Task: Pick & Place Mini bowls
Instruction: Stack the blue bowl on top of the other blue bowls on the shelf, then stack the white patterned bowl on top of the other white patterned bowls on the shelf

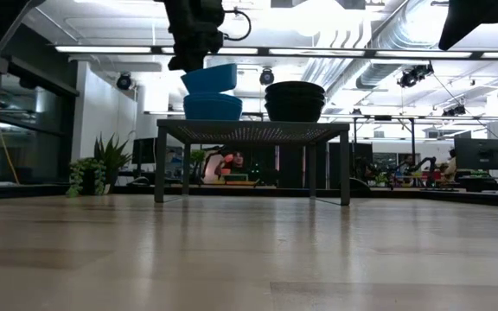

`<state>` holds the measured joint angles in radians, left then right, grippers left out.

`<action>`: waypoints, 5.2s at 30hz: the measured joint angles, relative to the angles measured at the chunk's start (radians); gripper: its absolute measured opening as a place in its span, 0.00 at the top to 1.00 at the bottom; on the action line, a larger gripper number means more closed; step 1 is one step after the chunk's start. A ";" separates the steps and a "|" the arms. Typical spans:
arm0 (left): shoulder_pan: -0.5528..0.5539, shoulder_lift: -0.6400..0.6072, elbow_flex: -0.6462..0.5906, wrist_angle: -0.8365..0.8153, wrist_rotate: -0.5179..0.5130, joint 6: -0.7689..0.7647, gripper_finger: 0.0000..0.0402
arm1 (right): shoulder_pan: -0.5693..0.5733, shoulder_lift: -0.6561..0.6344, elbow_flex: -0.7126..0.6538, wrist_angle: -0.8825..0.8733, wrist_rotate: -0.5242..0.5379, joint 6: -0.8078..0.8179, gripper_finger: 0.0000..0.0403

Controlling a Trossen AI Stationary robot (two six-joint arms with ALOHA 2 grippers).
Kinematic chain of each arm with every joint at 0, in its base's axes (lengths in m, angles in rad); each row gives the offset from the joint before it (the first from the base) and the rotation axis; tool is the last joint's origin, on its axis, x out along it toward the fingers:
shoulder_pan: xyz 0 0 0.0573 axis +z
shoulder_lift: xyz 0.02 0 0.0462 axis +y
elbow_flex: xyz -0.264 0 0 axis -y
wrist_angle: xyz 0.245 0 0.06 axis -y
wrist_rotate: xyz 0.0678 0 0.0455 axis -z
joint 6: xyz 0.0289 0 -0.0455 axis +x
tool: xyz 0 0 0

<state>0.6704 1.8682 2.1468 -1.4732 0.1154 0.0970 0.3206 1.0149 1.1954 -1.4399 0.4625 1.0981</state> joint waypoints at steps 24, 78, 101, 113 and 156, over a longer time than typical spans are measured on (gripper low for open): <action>0.001 0.047 -0.002 -0.022 0.025 -0.014 1.00 | 0.000 0.000 0.000 0.000 0.014 -0.001 1.00; -0.029 0.052 0.190 0.049 0.198 0.525 0.97 | 0.000 0.000 0.000 0.000 0.010 0.048 1.00; -0.036 0.100 0.079 0.058 0.053 0.501 1.00 | 0.001 0.000 0.000 0.006 0.033 0.084 1.00; -0.036 0.100 0.076 0.075 0.028 0.480 1.00 | 0.001 0.000 0.000 0.007 0.024 0.091 1.00; -0.093 -0.049 0.076 -0.096 -0.020 0.422 1.00 | 0.001 -0.002 0.000 0.002 -0.005 0.072 1.00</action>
<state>0.5779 1.8194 2.2230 -1.5694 0.0952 0.5186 0.3218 1.0126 1.1954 -1.4376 0.4572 1.1702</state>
